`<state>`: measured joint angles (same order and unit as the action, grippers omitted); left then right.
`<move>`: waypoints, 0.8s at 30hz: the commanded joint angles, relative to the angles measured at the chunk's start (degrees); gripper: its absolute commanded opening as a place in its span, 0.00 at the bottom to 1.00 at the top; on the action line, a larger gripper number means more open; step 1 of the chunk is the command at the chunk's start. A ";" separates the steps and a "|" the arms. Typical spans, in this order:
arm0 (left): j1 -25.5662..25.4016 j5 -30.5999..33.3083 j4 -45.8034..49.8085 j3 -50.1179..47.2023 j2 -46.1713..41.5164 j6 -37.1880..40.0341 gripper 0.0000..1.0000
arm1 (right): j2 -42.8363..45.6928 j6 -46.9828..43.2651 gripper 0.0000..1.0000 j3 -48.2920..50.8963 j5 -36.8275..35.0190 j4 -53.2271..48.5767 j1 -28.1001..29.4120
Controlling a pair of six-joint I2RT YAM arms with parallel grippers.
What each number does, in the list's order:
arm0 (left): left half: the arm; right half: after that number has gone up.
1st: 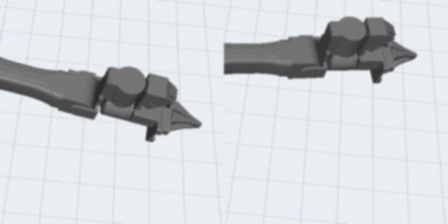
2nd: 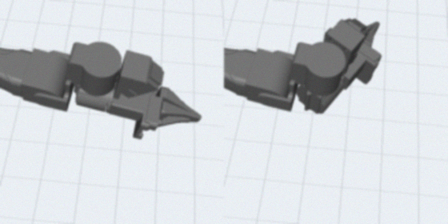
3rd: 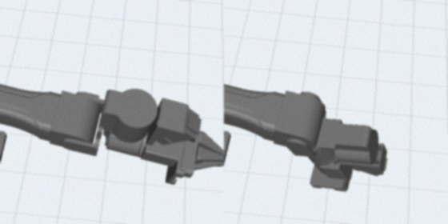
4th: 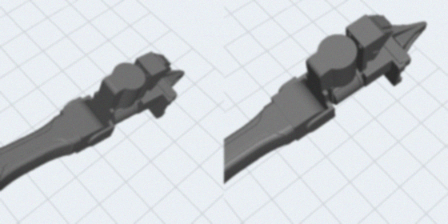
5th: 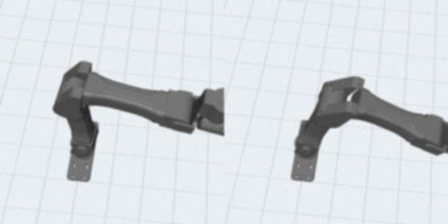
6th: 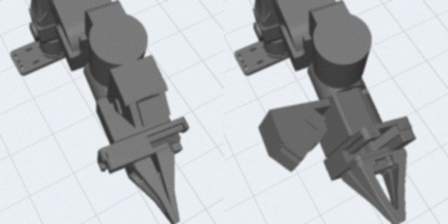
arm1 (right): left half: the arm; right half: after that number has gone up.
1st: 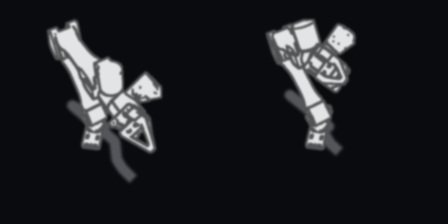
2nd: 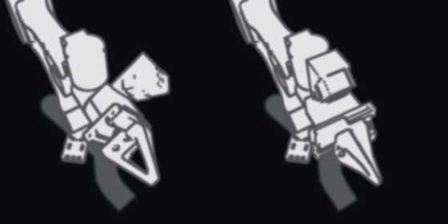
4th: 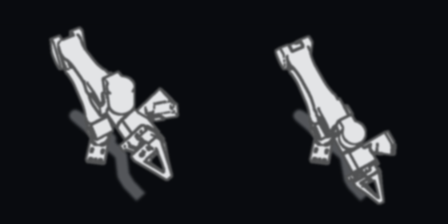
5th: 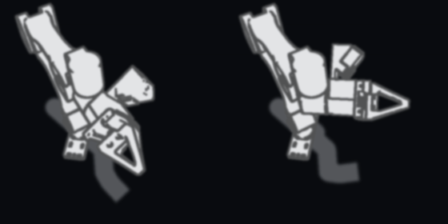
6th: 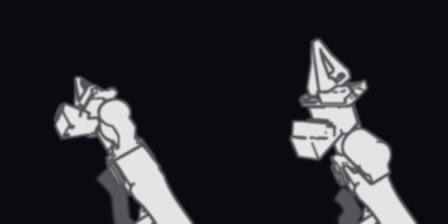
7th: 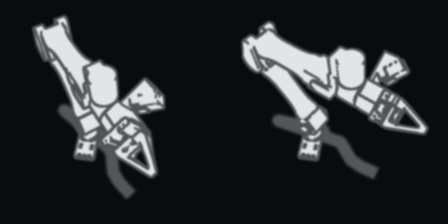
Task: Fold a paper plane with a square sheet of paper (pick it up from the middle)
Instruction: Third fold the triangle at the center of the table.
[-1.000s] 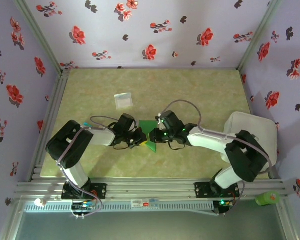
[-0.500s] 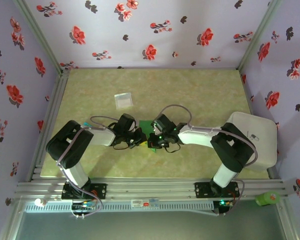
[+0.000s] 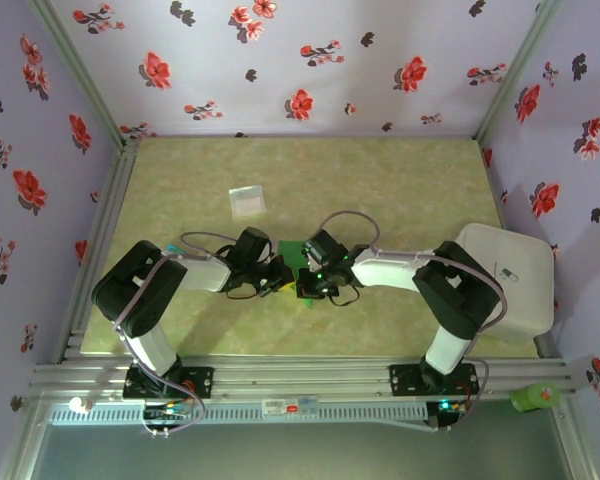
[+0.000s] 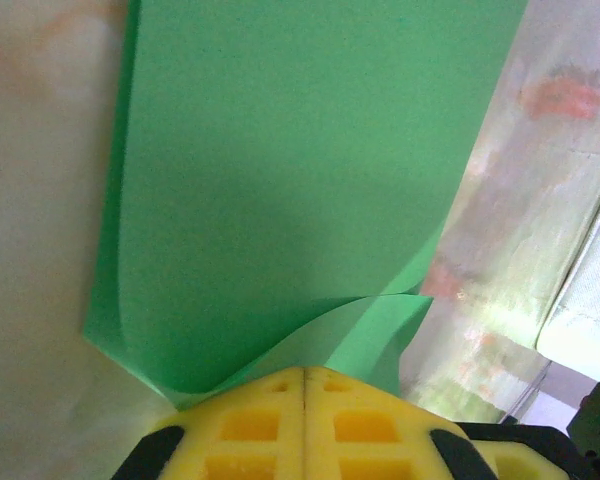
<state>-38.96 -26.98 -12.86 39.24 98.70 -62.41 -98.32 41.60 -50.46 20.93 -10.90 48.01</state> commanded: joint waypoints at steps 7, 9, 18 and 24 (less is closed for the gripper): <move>-0.37 2.12 3.00 -1.63 1.24 1.58 0.00 | 1.34 0.38 0.06 4.19 -1.29 -0.80 0.34; -0.34 2.20 3.06 -1.59 1.32 1.56 0.00 | 2.02 0.71 0.06 4.76 -1.38 -0.48 0.38; -0.37 2.29 3.28 -1.55 1.24 1.68 0.00 | 7.33 1.40 0.08 4.66 1.95 2.50 0.33; -0.34 2.31 3.20 -1.47 1.32 1.66 0.00 | 3.43 2.10 0.08 2.54 6.50 3.68 1.29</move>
<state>-39.00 -26.98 -12.91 39.20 98.70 -62.41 -92.88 42.68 -46.44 24.58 -7.57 48.27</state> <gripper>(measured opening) 0.054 0.081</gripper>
